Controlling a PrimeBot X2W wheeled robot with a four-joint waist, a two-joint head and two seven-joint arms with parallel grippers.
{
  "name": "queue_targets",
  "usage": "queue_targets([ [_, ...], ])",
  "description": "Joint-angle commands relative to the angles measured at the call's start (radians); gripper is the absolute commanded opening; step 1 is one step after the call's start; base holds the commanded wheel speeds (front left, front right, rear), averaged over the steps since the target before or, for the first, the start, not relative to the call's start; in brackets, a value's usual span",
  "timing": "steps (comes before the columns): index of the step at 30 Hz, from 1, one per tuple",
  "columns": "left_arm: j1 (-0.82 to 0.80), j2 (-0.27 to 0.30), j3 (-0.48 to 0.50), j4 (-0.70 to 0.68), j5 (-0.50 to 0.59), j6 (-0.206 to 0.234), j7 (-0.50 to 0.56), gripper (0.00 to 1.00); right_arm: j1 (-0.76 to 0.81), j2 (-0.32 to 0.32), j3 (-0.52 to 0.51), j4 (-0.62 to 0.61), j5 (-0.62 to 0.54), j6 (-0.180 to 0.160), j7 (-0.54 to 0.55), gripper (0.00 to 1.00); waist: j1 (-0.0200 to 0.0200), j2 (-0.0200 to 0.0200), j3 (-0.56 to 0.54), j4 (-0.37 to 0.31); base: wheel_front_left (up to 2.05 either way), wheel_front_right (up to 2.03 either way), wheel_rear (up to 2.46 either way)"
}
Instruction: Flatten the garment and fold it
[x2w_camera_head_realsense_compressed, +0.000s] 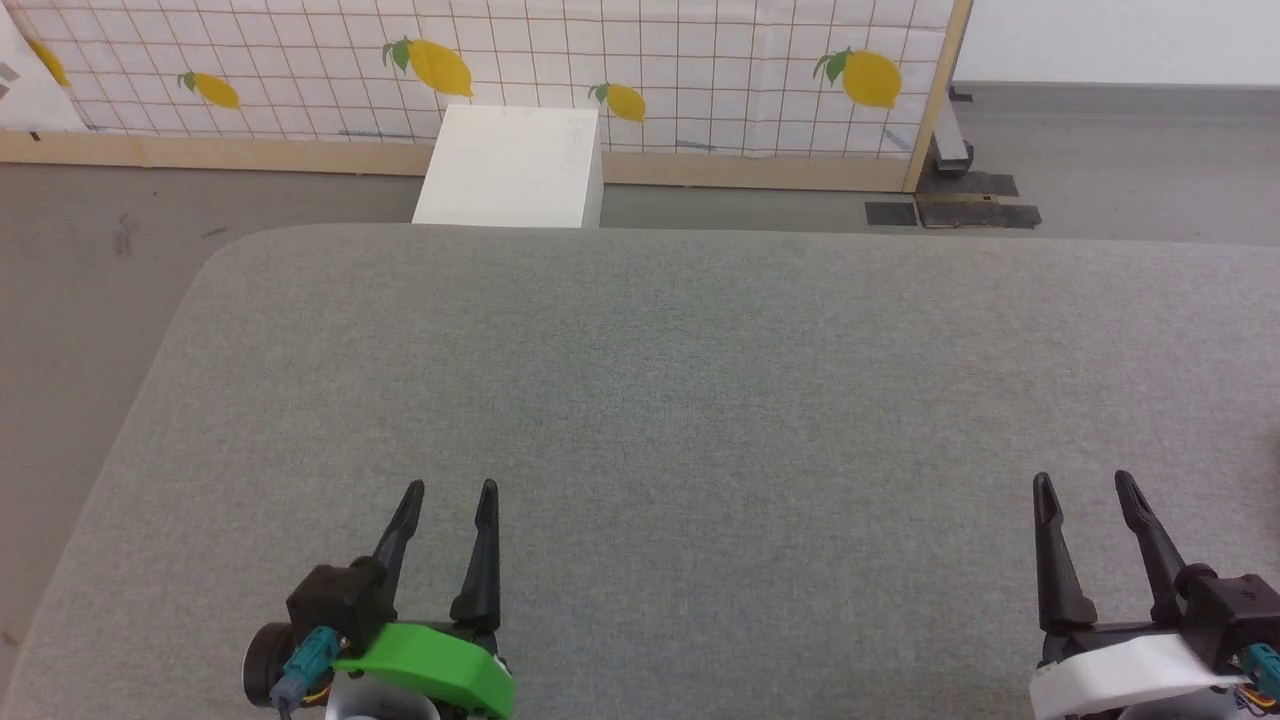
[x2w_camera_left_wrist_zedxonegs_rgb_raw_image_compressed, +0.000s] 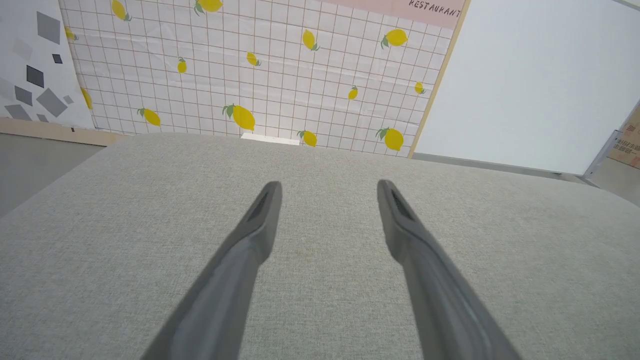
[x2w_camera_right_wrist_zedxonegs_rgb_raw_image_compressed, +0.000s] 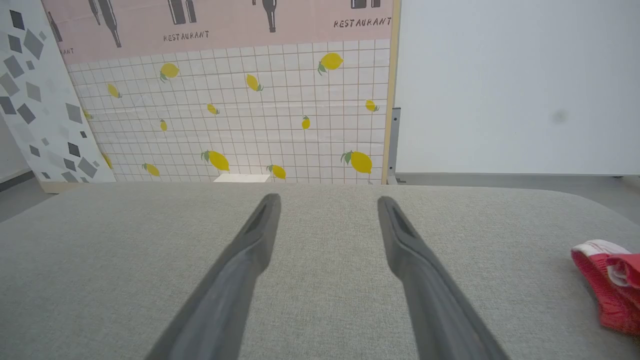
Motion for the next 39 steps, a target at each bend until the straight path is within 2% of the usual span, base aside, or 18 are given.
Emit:
queue_targets([
  [1,-0.003,-0.003,0.002,0.002,-0.011,0.003,-0.005,1.00,0.008,0.003,0.001,-0.008,0.010,-0.002,-0.006,1.00,0.0000,0.0000,0.002,0.001,0.00,0.00,0.00],
  [14,-0.005,-0.003,0.003,0.012,-0.010,0.004,-0.005,1.00,0.010,0.003,0.001,-0.011,0.018,-0.002,-0.006,1.00,0.0000,0.0000,-0.001,0.004,0.00,0.00,0.00],
  [15,0.000,0.000,0.001,0.010,0.001,0.000,0.001,0.00,0.000,0.000,0.000,-0.006,0.009,0.000,0.001,0.00,0.0000,0.0000,-0.001,0.004,0.00,0.00,0.00],
  [39,0.000,0.000,0.012,-0.006,0.024,0.007,0.026,0.00,-0.008,0.000,0.011,-0.012,-0.001,0.000,0.026,0.00,0.0000,0.0000,-0.002,-0.002,0.00,0.00,0.00],
])
